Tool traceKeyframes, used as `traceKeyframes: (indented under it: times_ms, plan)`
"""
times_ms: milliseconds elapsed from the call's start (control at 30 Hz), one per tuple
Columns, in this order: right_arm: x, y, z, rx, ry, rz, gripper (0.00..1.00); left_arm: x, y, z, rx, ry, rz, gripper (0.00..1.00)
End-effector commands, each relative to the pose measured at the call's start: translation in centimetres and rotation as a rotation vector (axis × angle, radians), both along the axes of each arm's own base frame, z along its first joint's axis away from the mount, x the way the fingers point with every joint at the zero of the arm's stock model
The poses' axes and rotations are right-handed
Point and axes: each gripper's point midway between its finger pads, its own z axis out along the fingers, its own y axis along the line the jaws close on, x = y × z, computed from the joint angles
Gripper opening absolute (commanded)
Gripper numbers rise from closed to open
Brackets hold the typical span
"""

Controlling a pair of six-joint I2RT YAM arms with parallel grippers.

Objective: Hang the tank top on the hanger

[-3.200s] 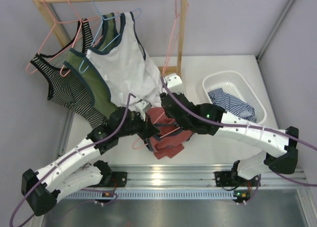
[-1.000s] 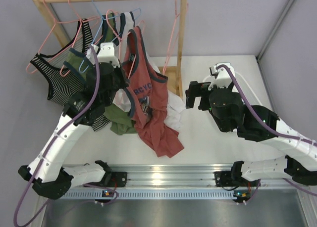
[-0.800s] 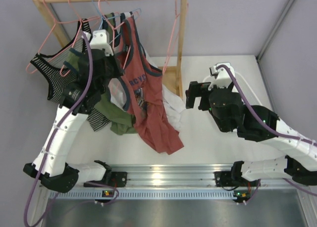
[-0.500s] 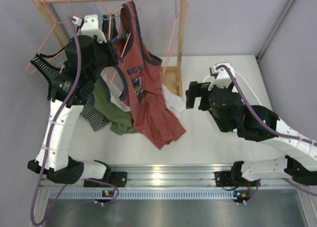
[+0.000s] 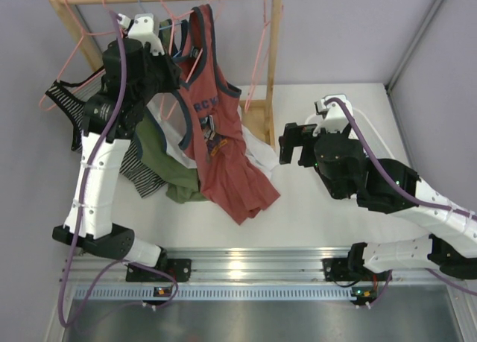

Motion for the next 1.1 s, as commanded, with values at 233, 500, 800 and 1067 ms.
traceKeyframes:
  times_ms: [233, 500, 800, 1067]
  plan:
    - [-0.4, 0.1, 1.4, 0.047, -0.015, 0.016, 1.0, 2.9, 0.3, 2.8, 0.005, -0.123, -0.035, 0.0]
    - [-0.4, 0.3, 1.1, 0.044, -0.011, 0.02, 1.0, 4.8, -0.1, 0.2, 0.026, -0.07, -0.035, 0.0]
    - [-0.5, 0.6, 0.2, 0.048, 0.002, 0.031, 1.0, 4.6, -0.1, -2.5, 0.03, -0.025, -0.031, 0.0]
    - [-0.5, 0.9, -0.1, 0.041, 0.005, 0.035, 1.0, 3.5, 0.3, -2.7, 0.038, -0.033, -0.033, 0.11]
